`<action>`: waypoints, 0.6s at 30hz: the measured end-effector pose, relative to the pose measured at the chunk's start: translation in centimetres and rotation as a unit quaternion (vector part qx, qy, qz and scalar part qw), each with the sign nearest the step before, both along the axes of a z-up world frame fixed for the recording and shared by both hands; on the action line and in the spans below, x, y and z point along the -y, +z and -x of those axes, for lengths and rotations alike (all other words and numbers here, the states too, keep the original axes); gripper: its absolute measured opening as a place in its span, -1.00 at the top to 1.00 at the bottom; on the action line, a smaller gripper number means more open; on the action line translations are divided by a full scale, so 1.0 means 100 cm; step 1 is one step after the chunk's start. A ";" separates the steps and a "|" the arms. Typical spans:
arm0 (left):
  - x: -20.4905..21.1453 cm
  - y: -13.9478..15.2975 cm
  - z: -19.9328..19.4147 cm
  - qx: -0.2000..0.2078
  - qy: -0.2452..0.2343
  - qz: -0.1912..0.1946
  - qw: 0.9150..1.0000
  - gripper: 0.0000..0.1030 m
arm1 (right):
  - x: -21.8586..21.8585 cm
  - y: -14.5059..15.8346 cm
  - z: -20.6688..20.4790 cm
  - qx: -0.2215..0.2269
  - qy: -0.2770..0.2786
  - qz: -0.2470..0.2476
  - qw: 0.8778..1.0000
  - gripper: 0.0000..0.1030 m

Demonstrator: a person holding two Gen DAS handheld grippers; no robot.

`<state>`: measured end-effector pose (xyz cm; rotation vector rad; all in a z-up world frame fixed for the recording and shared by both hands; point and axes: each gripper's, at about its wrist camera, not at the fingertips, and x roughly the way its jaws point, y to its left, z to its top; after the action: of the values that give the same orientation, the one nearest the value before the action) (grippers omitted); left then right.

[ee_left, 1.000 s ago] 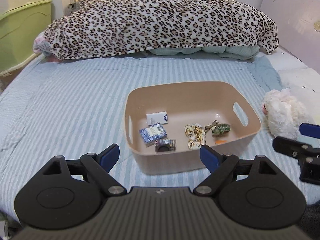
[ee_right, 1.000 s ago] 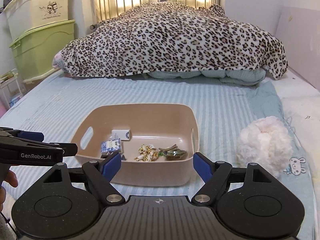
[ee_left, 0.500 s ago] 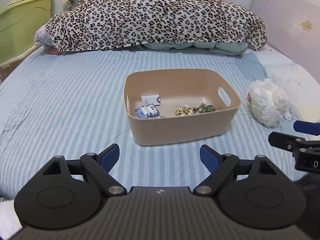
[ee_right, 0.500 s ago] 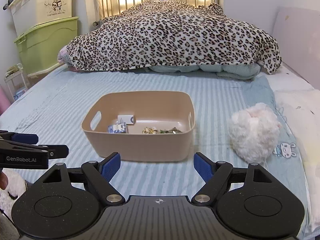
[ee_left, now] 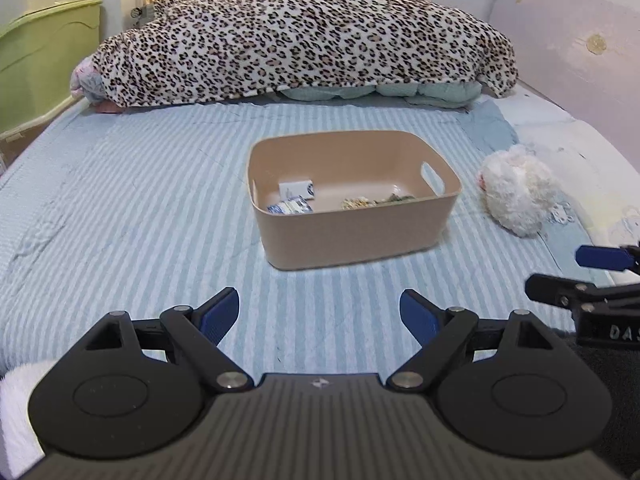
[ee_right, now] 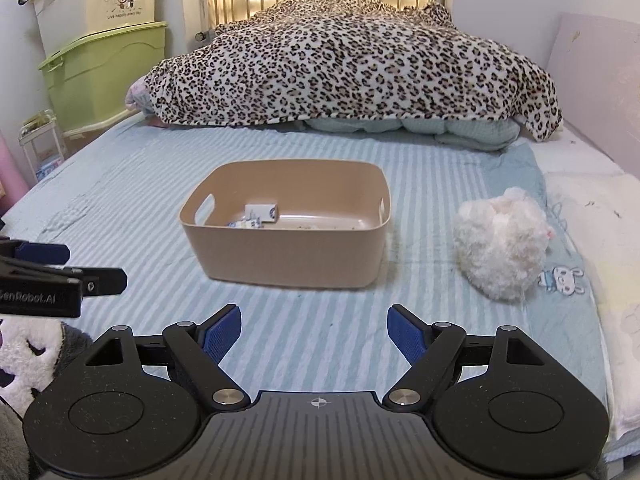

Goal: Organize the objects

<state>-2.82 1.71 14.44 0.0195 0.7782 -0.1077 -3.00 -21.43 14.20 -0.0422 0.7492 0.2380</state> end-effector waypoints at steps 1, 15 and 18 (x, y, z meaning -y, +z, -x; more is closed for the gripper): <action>0.000 0.000 0.003 0.001 -0.002 -0.001 1.000 -0.71 | 0.000 0.000 0.002 -0.001 0.000 -0.002 1.000 -0.58; 0.016 0.004 0.027 0.011 -0.030 0.003 0.999 -0.71 | 0.000 0.009 0.021 0.003 0.005 -0.028 1.000 -0.58; 0.019 0.006 0.030 0.014 -0.036 0.004 0.999 -0.71 | 0.000 0.010 0.023 0.001 0.006 -0.031 1.000 -0.58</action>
<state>-5.83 -0.15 15.05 0.0409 0.7489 -0.1777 -5.30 -21.41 15.17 0.0117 0.7387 0.2713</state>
